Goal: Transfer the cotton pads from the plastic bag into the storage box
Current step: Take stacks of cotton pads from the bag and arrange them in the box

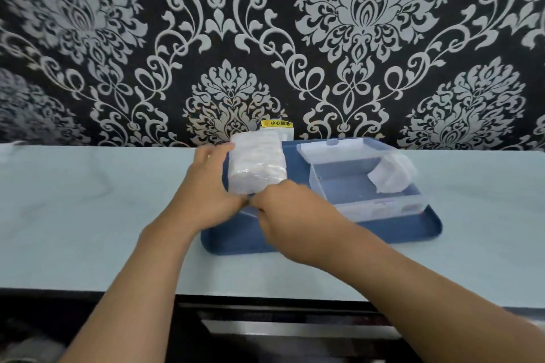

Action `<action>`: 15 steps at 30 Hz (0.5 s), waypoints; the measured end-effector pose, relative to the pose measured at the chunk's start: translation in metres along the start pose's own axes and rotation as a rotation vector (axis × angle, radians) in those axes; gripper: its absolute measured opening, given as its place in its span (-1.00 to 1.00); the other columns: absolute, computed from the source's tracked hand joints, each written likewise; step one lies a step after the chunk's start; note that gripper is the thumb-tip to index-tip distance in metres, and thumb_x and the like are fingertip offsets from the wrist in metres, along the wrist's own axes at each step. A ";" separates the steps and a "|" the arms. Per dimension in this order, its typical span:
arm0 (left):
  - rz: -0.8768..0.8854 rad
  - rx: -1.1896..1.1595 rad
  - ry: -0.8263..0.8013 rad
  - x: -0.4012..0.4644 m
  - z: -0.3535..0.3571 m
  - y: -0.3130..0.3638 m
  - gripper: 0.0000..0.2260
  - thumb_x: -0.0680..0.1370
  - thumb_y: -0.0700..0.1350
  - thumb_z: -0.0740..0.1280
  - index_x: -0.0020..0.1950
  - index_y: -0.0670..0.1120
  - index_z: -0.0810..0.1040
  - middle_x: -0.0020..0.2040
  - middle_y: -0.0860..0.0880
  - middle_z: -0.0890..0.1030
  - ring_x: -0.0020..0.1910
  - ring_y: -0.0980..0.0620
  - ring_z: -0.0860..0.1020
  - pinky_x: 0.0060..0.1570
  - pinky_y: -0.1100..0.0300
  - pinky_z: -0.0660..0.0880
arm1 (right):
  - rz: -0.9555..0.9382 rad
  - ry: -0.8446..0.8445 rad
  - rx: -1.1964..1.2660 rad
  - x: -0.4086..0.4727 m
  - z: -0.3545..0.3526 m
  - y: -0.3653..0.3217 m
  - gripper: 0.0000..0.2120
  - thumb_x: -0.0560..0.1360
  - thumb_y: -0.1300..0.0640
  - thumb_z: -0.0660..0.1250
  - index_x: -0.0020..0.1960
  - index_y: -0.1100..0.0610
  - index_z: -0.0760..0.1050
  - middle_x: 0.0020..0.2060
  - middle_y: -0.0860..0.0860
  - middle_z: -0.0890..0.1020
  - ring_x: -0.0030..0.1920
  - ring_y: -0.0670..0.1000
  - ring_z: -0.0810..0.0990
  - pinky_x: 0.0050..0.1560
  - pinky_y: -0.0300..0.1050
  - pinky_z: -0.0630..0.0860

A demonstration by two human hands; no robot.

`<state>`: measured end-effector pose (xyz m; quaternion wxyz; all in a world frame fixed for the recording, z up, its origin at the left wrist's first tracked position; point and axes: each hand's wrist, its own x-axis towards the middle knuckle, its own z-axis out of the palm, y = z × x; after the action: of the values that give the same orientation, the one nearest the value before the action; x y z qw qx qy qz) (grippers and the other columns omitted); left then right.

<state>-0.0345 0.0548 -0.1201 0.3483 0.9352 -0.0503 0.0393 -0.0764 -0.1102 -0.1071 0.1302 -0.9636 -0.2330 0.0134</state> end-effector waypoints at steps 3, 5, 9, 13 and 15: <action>-0.004 0.081 0.050 0.003 0.009 -0.005 -0.45 0.40 -0.04 0.46 0.36 0.07 0.42 0.13 -0.03 0.52 0.04 -0.14 0.59 0.01 0.06 0.51 | 0.087 0.006 -0.158 0.011 0.002 0.001 -0.82 0.59 0.20 0.21 0.18 0.10 0.46 0.03 0.11 0.57 -0.09 0.20 0.54 -0.21 -0.05 0.32; 0.025 0.161 0.130 0.007 0.014 -0.005 -0.56 0.50 -0.11 0.40 0.37 0.04 0.45 0.10 -0.06 0.61 0.05 -0.17 0.59 -0.03 0.09 0.46 | 0.142 0.071 -0.245 0.014 0.003 0.005 -0.79 0.59 0.15 0.26 0.22 0.07 0.41 -0.05 0.06 0.56 -0.11 0.18 0.55 -0.27 -0.06 0.30; 0.068 0.172 0.232 0.010 0.017 -0.001 -0.65 0.57 -0.15 0.32 0.35 0.02 0.51 0.06 -0.10 0.66 0.02 -0.20 0.61 0.05 -0.03 0.55 | 0.249 0.210 -0.344 0.018 0.005 0.016 -0.68 0.56 0.04 0.34 0.27 0.01 0.35 -0.38 -0.03 0.29 -0.32 0.14 0.40 -0.47 -0.12 0.14; 0.086 0.135 0.294 0.013 0.020 0.009 -0.73 0.58 -0.17 0.28 0.27 -0.02 0.56 0.04 -0.10 0.65 0.00 -0.19 0.60 -0.01 0.02 0.52 | 0.269 0.309 -0.344 0.023 0.004 0.024 -0.55 0.62 -0.12 0.24 0.44 0.00 0.24 -0.03 0.05 0.63 -0.07 0.19 0.64 -0.29 -0.07 0.28; 0.077 0.106 0.307 0.012 0.020 0.014 -0.75 0.58 -0.19 0.27 0.24 -0.05 0.56 0.03 -0.11 0.64 0.00 -0.20 0.59 -0.01 0.00 0.53 | 0.291 0.342 -0.347 0.027 0.005 0.024 -0.50 0.63 -0.12 0.23 0.47 0.03 0.21 0.02 0.06 0.62 -0.02 0.17 0.65 -0.28 -0.07 0.28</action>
<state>-0.0231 0.0306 -0.1245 0.3002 0.9326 -0.0302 0.1979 -0.0422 -0.1179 -0.1172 -0.0025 -0.9831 -0.0658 -0.1710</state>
